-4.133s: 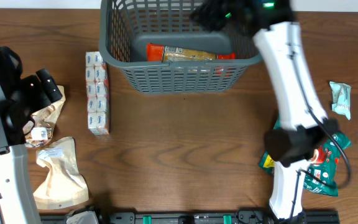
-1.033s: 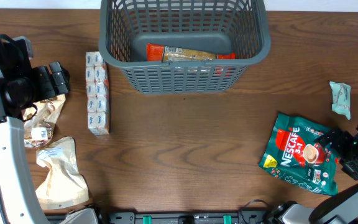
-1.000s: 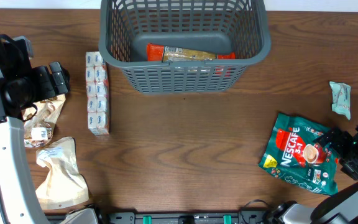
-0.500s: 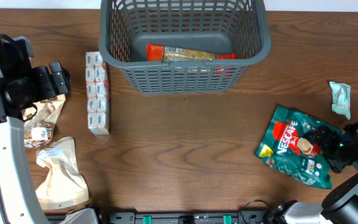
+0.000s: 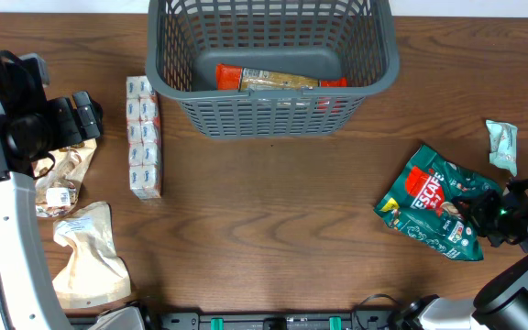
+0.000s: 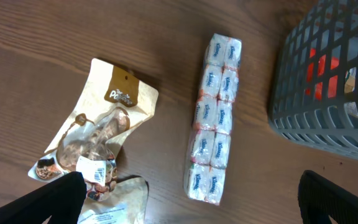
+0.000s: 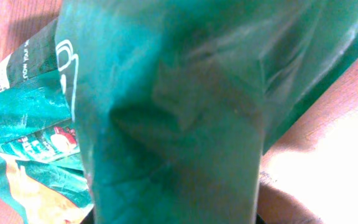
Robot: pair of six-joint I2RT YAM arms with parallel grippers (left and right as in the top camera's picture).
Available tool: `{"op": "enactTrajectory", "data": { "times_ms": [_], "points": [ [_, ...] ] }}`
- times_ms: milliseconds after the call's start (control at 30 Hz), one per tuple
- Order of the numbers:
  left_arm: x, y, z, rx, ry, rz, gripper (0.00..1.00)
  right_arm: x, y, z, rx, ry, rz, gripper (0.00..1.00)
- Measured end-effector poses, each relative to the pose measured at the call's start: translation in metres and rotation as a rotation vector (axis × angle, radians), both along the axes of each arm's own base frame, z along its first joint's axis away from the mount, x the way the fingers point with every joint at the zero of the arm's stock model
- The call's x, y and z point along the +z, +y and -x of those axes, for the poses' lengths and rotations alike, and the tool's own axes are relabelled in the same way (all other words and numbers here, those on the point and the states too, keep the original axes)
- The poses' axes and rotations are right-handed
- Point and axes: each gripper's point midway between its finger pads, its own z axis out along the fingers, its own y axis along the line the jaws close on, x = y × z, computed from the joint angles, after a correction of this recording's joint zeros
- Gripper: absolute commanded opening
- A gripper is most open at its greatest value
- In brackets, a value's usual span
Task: Pack container
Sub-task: 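Grasp the green Nescafe pouch with the right gripper and lift, then carry the Nescafe pouch into the basket and open the right gripper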
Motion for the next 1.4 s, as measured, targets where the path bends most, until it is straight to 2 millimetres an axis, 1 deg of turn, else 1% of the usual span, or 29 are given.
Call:
{"op": "enactTrajectory", "data": {
  "times_ms": [100, 200, 233, 333, 433, 500, 567, 700, 800, 900, 1000, 1100, 1133, 1200, 1233, 1300, 1333, 1400],
  "points": [
    [0.000, 0.000, 0.000, 0.000, 0.000, 0.000, 0.99, 0.005, 0.004, 0.001, 0.017, 0.018, 0.024, 0.01],
    [0.000, 0.000, 0.000, -0.001, 0.000, 0.000, 0.99, 0.018, 0.014, 0.003, 0.062, 0.053, 0.068, 0.01],
    [0.000, 0.000, 0.000, 0.000, 0.000, 0.000, 0.99, 0.025, 0.016, 0.003, 0.078, 0.062, 0.088, 0.01],
    [0.000, 0.000, 0.000, 0.000, 0.000, 0.000, 0.99, 0.061, 0.018, -0.009, 0.130, 0.043, 0.180, 0.01],
    [0.000, 0.000, 0.000, -0.001, 0.000, 0.000, 0.99, 0.121, 0.009, -0.036, 0.163, -0.048, 0.324, 0.01],
    [0.000, 0.000, 0.000, -0.003, 0.000, 0.000, 0.99, 0.172, 0.005, -0.057, 0.182, -0.137, 0.426, 0.01],
    [0.000, -0.001, 0.000, -0.004, 0.000, 0.001, 0.99, 0.217, 0.006, -0.073, 0.208, -0.224, 0.511, 0.01],
    [0.000, -0.001, 0.000, -0.004, 0.000, 0.001, 0.99, 0.286, 0.019, -0.095, 0.267, -0.371, 0.625, 0.01],
    [0.000, -0.001, 0.000, -0.004, 0.000, 0.001, 0.99, 0.324, 0.029, -0.109, 0.304, -0.463, 0.691, 0.01],
    [0.000, -0.001, 0.000, -0.004, -0.001, 0.001, 0.99, 0.370, 0.037, -0.130, 0.313, -0.593, 0.789, 0.01],
    [0.000, -0.001, 0.000, -0.004, 0.000, 0.002, 0.99, 0.427, 0.046, -0.152, 0.288, -0.768, 0.915, 0.01],
    [0.000, -0.001, 0.000, -0.004, 0.000, 0.001, 0.99, 0.479, 0.066, -0.162, 0.281, -0.944, 1.006, 0.01],
    [0.000, -0.001, 0.000, -0.004, 0.000, 0.001, 0.99, 0.494, 0.075, -0.164, 0.291, -0.999, 1.030, 0.01],
    [0.000, -0.001, 0.000, -0.004, 0.000, 0.001, 0.99, 0.518, 0.101, -0.168, 0.334, -1.105, 1.075, 0.01],
    [0.000, -0.001, 0.000, -0.004, 0.000, 0.001, 0.99, 0.524, 0.114, -0.170, 0.361, -1.143, 1.087, 0.01],
    [0.000, -0.001, 0.000, -0.004, 0.000, 0.001, 0.99, 0.532, 0.145, -0.177, 0.433, -1.217, 1.107, 0.01],
    [0.000, -0.001, 0.000, -0.004, 0.000, 0.001, 0.99, 0.534, 0.160, -0.182, 0.468, -1.248, 1.110, 0.01],
    [0.000, -0.001, 0.000, -0.004, 0.000, 0.001, 0.99, 0.529, 0.195, -0.195, 0.554, -1.295, 1.107, 0.01]
  ]
}}
